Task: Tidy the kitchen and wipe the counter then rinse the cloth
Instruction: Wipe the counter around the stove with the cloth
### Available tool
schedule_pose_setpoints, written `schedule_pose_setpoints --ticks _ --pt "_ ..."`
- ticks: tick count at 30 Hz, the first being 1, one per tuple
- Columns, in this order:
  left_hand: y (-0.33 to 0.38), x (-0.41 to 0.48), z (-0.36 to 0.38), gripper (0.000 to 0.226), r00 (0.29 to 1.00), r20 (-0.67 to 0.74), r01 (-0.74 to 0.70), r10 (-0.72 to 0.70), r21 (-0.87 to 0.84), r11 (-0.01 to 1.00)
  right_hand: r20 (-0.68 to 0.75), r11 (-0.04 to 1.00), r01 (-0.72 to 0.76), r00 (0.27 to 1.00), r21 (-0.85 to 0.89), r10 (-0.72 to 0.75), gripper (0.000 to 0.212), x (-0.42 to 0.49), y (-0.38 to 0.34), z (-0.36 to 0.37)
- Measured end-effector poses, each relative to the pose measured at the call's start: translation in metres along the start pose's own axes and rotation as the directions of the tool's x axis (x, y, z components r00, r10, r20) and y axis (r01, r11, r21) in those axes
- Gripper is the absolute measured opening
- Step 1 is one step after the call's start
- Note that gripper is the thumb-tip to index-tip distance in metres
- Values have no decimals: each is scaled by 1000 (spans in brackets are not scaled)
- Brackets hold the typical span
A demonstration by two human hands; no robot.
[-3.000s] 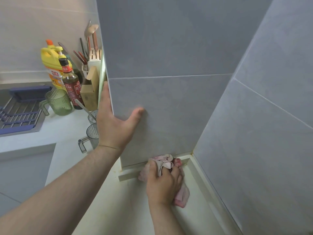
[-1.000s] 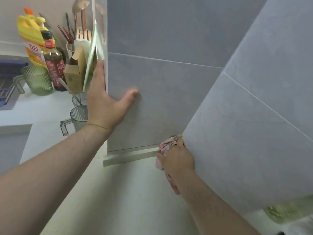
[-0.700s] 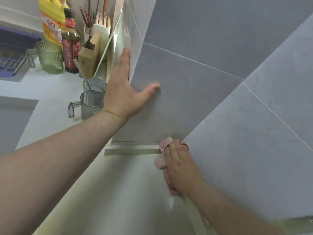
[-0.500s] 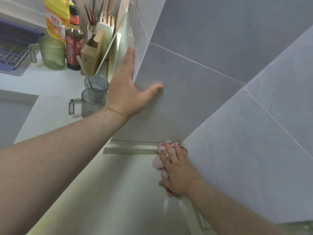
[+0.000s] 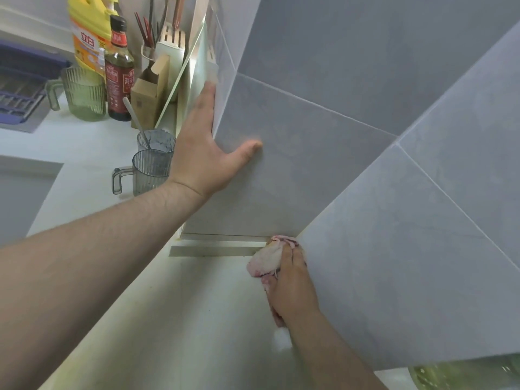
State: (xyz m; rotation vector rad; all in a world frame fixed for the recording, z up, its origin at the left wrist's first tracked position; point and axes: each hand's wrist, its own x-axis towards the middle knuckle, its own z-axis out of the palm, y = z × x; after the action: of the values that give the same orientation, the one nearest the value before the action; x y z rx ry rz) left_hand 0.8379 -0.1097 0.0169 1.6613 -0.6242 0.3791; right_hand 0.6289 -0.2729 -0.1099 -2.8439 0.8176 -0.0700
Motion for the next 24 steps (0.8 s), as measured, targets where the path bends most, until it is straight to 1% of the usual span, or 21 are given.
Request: schedule_pose_setpoints --ticks 4,6,8,11,12,13,16,18,21,22,24 --pt "0 0 0 98 1000 1 -4 4 -2 1000 21 990 -51 999 133 49 81 -15 -1 -5" --pt "0 -1 -1 98 1000 0 0 0 3 1000 -12 977 -47 999 207 51 80 -30 1 -8" --pt "0 -1 -1 98 1000 2 -3 3 1 1000 -52 968 -61 996 245 76 76 -48 1 -13" --pt "0 -2 -1 98 1000 3 -7 7 1 1000 -60 940 -106 989 325 132 69 -77 -1 -14" --pt "0 -2 -1 98 1000 2 -5 5 0 1000 -61 937 -121 987 328 149 69 -85 -3 -13" --pt "0 -2 -1 98 1000 2 -4 4 1 1000 -59 941 -142 984 307 167 70 -93 -5 -12" --pt "1 -2 0 97 1000 -9 -20 20 10 1000 -62 968 -186 978 167 199 83 -100 -5 -7" --pt "1 -3 0 94 999 -26 -33 33 3 999 -50 969 -206 975 139 214 86 -95 -7 -5" --pt "-3 -2 0 94 999 -41 -26 26 -2 1000 -75 980 -194 978 36 196 93 -81 -20 -2" --pt "-3 -2 0 95 999 -45 -24 24 -3 1000 -49 976 -219 975 -8 218 97 -75 -26 -2" --pt "-1 -2 0 90 998 -52 -38 38 -3 999 91 948 -299 947 -109 309 99 -64 -36 0"
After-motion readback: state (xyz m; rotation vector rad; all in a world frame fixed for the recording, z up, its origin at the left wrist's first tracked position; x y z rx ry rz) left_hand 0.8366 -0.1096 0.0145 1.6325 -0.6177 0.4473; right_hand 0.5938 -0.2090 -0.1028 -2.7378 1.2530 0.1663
